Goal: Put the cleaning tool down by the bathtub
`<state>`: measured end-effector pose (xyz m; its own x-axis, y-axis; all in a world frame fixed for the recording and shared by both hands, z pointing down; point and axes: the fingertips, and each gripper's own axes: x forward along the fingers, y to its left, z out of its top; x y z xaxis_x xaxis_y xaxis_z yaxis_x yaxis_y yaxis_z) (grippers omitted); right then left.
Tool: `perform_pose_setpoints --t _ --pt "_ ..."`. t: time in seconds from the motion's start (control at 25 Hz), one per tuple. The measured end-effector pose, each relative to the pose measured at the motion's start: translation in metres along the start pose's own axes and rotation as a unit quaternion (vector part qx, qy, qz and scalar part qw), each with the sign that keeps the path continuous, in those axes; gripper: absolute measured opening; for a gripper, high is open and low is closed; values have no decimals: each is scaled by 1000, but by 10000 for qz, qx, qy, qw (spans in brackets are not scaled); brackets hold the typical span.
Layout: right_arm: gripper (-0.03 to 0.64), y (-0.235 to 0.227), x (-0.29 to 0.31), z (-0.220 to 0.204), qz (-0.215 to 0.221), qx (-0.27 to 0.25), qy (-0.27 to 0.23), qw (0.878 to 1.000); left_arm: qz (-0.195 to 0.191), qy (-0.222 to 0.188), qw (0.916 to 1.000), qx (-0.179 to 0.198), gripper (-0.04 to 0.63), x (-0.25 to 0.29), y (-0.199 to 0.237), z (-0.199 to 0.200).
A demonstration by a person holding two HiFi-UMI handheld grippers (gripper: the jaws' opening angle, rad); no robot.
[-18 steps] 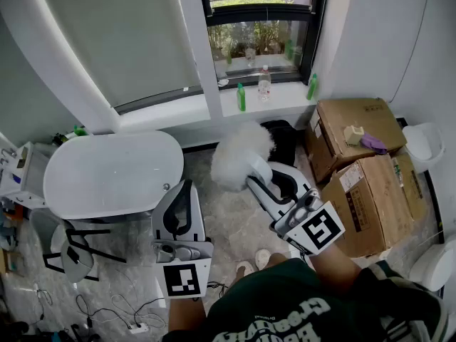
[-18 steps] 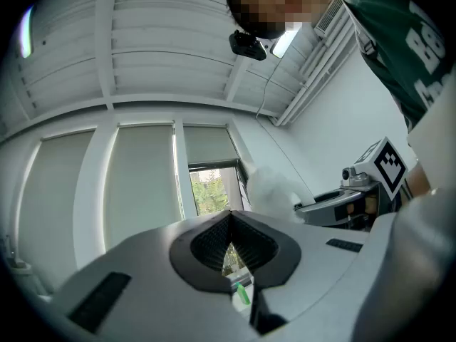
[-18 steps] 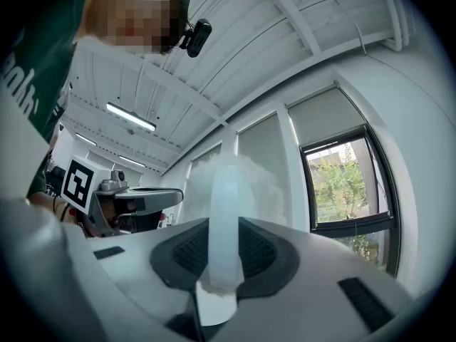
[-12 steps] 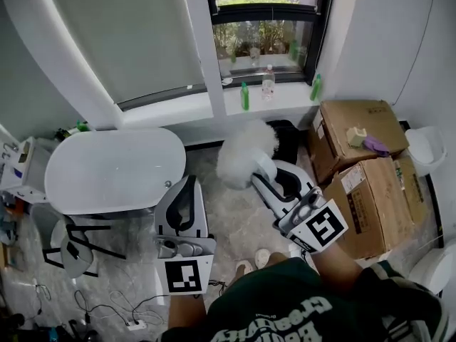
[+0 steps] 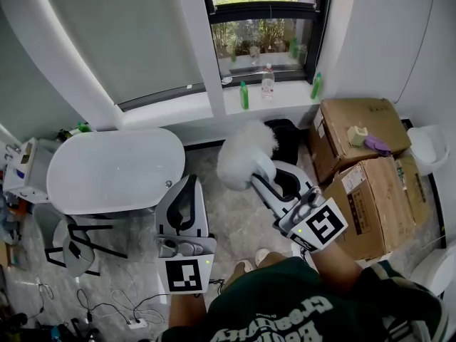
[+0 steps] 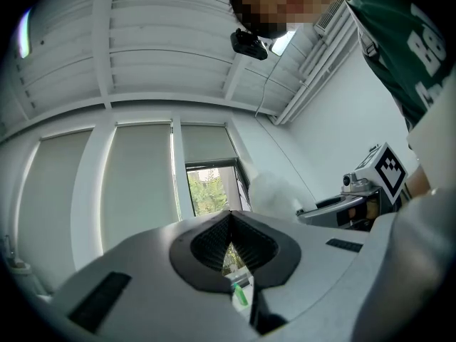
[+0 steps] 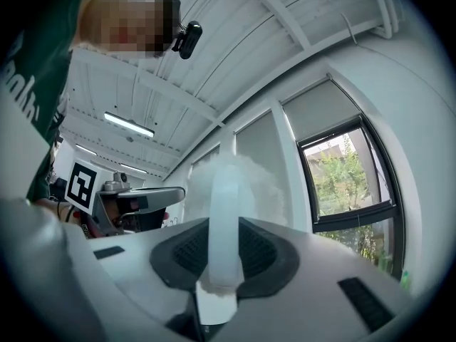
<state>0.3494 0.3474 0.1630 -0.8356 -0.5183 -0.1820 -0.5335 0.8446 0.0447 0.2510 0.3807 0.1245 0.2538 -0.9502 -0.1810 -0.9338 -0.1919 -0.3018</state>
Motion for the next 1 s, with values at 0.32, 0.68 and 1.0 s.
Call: perform_pose_setpoints --t 0.32,0.68,1.0 --pt "94 -17 -9 -4 77 90 -101 9999 77 -47 9999 79 8 12 -15 5" --pt "94 -21 -28 -7 137 166 -78 9997 34 -80 10000 -2 8 17 -36 8" --pt "94 -31 -36 -10 74 266 -105 9996 -68 -20 10000 -12 9 24 -48 7"
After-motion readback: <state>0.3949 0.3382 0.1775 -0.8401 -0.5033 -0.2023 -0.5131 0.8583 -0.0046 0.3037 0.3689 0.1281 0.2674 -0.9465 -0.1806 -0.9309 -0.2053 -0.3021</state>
